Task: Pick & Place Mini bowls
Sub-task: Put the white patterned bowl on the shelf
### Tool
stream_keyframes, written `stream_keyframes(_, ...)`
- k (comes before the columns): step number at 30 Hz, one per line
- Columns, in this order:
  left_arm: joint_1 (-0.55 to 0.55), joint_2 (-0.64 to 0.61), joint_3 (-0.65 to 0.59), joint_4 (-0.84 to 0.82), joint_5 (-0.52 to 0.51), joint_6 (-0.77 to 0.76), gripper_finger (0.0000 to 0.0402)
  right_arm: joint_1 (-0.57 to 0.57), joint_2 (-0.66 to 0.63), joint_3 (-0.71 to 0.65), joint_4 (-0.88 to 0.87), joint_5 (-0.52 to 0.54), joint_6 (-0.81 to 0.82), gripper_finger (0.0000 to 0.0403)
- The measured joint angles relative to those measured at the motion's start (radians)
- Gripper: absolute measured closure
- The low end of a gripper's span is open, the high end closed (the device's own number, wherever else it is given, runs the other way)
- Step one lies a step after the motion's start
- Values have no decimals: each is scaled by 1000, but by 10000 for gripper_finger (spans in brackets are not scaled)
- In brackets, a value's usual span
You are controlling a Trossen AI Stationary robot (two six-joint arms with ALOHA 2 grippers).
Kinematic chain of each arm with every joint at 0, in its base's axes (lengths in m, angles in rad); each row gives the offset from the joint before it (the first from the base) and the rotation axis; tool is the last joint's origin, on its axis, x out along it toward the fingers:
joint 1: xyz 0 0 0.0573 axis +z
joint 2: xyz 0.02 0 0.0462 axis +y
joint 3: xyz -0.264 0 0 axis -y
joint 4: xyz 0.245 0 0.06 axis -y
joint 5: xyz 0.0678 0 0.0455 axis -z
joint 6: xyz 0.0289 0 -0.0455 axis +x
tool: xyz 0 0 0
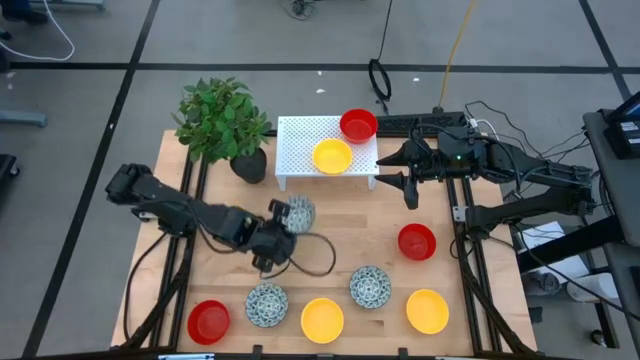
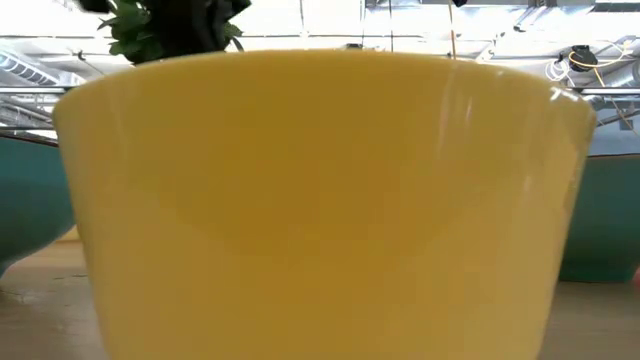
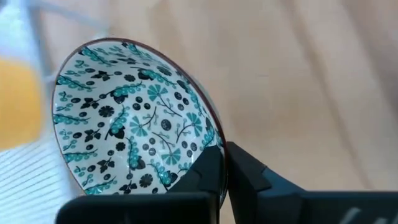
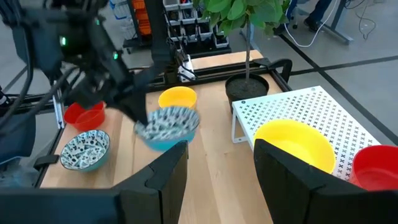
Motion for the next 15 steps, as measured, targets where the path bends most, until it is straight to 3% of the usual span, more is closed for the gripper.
stream_keyframes(6, 110, 0, 141, -132, -20, -42, 394, 0, 0, 0, -5, 0, -3, 232)
stream_keyframes(15, 293, 40, 152, -143, -20, -9, 393, 0, -1, 1, -88, 0, -47, 232)
